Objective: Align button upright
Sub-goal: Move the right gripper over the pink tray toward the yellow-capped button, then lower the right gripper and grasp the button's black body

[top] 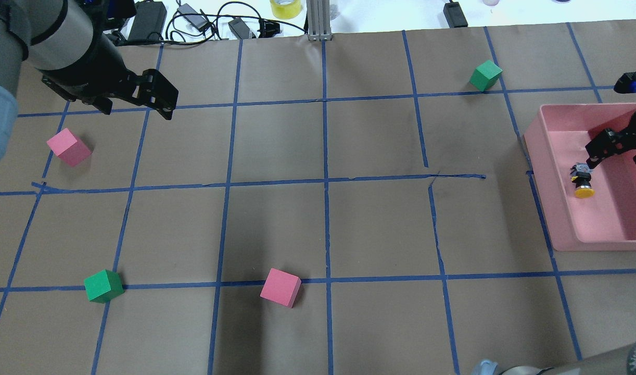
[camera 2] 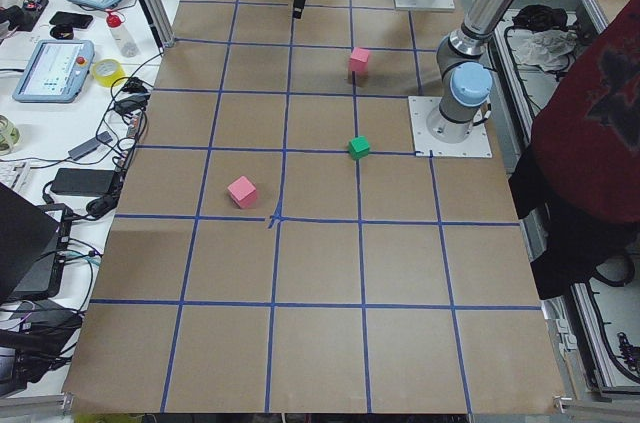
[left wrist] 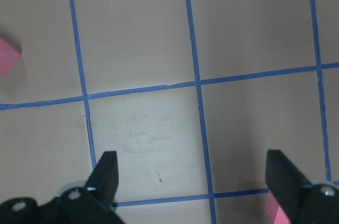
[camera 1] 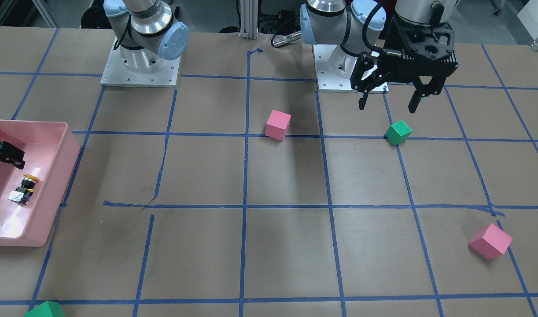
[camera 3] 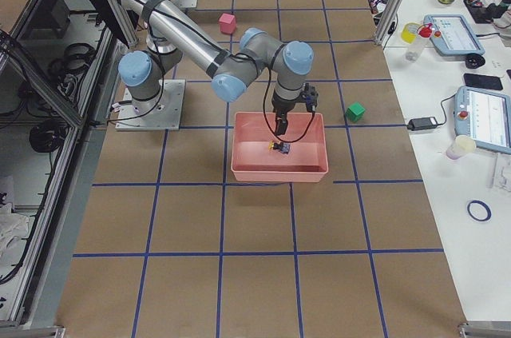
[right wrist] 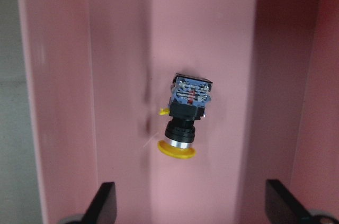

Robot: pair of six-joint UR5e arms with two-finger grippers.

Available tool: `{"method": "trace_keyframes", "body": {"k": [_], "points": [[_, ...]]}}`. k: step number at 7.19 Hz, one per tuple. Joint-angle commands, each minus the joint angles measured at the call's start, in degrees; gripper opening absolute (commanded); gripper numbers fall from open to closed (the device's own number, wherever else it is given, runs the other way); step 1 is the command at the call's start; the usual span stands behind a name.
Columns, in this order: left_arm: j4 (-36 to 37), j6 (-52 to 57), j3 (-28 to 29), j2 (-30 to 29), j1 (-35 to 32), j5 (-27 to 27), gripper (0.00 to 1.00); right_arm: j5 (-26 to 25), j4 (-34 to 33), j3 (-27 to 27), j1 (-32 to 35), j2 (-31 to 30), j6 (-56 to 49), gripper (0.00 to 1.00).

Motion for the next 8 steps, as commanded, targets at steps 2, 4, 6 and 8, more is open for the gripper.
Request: {"method": "trace_keyframes", "body": {"k": [2,4,6,8], "points": [[0.0,0.0,0.0,0.0,0.0,0.0,1.00,-0.7,-2.6,0.9,-3.7,3.8,0.0,1.00],[0.0,0.0,0.0,0.0,0.0,0.0,1.00,-0.8,-3.8,0.9,-3.8,5.9,-0.1,1.00],[0.0,0.0,0.0,0.0,0.0,0.0,1.00,-0.9,-4.5,0.9,-4.6,7.2,-0.1,1.00],[0.0,0.0,0.0,0.0,0.0,0.0,1.00,-1.3,-5.0,1.1,-6.6,9.0,-0.6,1.00]]}}
